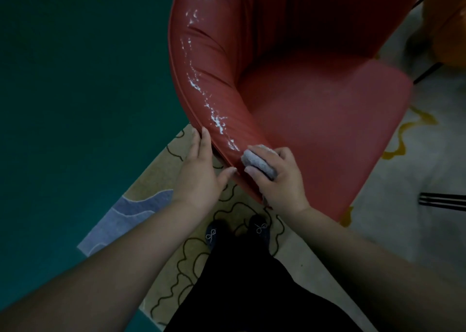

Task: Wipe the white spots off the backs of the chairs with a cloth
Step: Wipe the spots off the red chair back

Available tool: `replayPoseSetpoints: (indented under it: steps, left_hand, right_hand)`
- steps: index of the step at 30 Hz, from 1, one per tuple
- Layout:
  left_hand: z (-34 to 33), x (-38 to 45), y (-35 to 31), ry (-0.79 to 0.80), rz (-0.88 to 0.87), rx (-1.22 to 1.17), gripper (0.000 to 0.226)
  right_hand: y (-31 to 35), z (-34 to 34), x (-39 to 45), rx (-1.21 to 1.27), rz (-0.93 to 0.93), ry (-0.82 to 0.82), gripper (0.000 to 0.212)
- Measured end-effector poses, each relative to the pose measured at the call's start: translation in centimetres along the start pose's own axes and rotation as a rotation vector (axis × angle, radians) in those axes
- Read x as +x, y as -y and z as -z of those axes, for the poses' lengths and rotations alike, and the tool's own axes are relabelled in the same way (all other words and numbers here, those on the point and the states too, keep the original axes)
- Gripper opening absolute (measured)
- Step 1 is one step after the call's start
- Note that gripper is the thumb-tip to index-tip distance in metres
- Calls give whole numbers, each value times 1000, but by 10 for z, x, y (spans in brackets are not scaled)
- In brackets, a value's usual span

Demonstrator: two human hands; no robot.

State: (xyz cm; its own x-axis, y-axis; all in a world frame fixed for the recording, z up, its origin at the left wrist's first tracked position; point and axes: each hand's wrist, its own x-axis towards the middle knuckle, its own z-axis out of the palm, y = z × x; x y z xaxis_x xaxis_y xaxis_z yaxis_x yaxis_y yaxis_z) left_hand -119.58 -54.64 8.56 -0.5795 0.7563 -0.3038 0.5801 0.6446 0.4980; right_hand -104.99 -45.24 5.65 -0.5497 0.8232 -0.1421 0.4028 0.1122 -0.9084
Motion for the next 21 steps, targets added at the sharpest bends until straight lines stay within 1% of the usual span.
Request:
replayPoseSetpoints:
  steps: [1,3,4,6,7,9,10,11,13,14,15,16,17,20,21]
  left_hand:
    - [1,0,-1,4,4,7,100]
    - [2,0,-3,12,10,25,101]
    - [3,0,-4,16,13,37,100]
    - [5,0,-6,27,19,57,100]
    - [6,0,-7,34,22,64,99]
    - [6,0,-7,40,29,66,98]
    - [6,1,-8,40,31,64,98]
    - [7,1,-8,40,32,59,98]
    - [6,1,-7,41,33,44,99]
    - [6,1,-7,39,34,32,100]
    - [5,1,-6,36,34,21,100]
    - [5,0,-5,31,35,10,100]
    - [4,0,-4,25,37,-1,101]
    - [0,-1,-3,-4,39,-45,100]
    - [-1,-1,-3,-12,41,-66,101]
  right_hand:
    - [-2,-2,1,-2,13,1,38]
    - [-3,-7,12,94,-92,-48,33]
    - [-3,-8,20,153,-176,-86,30]
    - [-4,-9,24,151,-239,-123,26]
    - [-4,-8,19,110,-190,-111,27]
    - [-5,-10,4,-4,28,-32,32]
    - [-6,-11,0,-30,100,21,34]
    - [-6,-10,3,-23,95,34,34]
    - [-3,-12,21,57,-56,-27,27]
    - [1,-12,29,118,-164,-74,23]
    - [1,-13,34,149,-229,-116,23]
    - [2,-13,33,161,-241,-133,26]
    - [3,-11,28,135,-186,-126,29]
    - [-1,-10,3,13,99,27,37]
    - [-2,-10,6,19,103,29,36]
